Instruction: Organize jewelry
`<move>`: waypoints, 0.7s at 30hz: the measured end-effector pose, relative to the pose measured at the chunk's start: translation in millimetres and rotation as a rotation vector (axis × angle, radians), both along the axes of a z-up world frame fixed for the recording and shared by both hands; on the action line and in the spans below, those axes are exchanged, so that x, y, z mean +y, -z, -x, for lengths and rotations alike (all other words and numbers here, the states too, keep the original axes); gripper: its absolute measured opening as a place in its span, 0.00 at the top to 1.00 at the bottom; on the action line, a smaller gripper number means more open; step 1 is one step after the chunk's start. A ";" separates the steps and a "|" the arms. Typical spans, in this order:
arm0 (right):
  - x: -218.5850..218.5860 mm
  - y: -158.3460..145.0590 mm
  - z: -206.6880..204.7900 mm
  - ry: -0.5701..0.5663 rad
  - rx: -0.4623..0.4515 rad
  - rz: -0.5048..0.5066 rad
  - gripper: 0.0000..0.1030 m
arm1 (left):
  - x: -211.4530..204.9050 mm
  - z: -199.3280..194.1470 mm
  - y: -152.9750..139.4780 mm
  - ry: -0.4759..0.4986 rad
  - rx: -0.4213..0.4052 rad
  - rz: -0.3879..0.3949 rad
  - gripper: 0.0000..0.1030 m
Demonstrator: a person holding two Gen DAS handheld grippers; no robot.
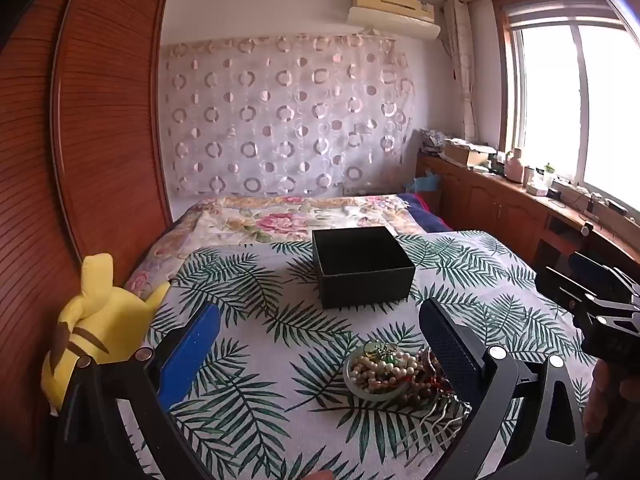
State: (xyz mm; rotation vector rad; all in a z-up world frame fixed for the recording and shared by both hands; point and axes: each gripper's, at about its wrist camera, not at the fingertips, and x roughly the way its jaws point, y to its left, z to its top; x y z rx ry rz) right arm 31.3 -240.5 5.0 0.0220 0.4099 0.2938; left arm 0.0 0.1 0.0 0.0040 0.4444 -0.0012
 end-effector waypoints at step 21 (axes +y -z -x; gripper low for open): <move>1.3 -0.1 -0.5 -0.001 0.005 0.001 0.02 | 0.8 6.8 -4.6 0.003 -0.021 0.013 0.06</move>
